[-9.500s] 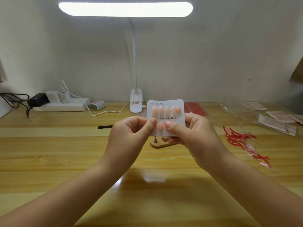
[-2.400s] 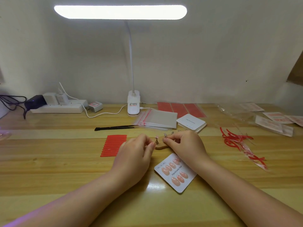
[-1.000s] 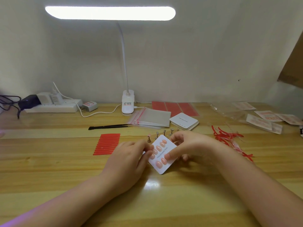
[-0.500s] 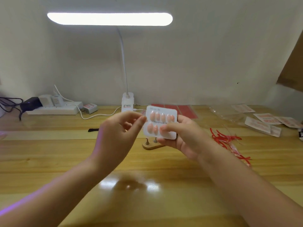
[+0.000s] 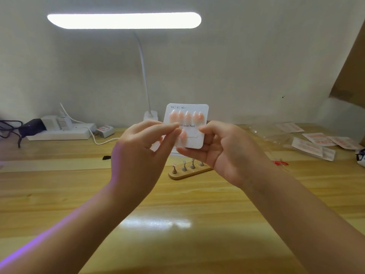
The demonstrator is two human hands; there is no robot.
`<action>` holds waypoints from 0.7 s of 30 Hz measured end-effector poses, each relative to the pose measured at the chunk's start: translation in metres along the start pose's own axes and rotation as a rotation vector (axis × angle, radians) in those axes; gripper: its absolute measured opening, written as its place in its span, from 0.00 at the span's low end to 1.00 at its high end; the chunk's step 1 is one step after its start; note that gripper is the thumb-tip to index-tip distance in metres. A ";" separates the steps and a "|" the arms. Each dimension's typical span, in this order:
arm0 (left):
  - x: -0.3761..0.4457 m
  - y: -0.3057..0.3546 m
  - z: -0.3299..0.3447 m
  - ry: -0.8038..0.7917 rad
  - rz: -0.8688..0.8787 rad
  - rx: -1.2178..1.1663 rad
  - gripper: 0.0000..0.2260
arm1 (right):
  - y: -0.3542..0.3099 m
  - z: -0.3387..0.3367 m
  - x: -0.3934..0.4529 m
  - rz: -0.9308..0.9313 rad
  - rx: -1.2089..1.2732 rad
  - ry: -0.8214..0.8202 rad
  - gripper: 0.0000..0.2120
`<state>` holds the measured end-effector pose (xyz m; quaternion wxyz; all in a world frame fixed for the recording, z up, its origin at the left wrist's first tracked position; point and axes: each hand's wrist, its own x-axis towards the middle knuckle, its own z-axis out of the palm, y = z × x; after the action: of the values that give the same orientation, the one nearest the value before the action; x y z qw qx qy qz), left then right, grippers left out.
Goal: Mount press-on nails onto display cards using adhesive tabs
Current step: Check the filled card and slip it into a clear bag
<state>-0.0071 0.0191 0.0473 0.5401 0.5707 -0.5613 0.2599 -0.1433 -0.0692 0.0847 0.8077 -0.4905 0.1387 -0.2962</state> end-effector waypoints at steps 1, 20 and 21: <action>0.000 0.000 0.000 0.002 0.028 -0.001 0.08 | 0.000 0.000 0.000 -0.003 -0.006 0.005 0.11; -0.002 -0.008 0.001 0.077 0.394 0.289 0.05 | 0.005 0.002 0.000 -0.044 -0.112 -0.027 0.12; -0.002 -0.009 0.001 0.075 0.406 0.312 0.05 | 0.005 0.001 0.000 -0.043 -0.116 -0.026 0.12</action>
<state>0.0003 0.0166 0.0424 0.4028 0.5125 -0.5971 0.4675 -0.1409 -0.0667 0.0813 0.7730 -0.5433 0.1348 -0.2985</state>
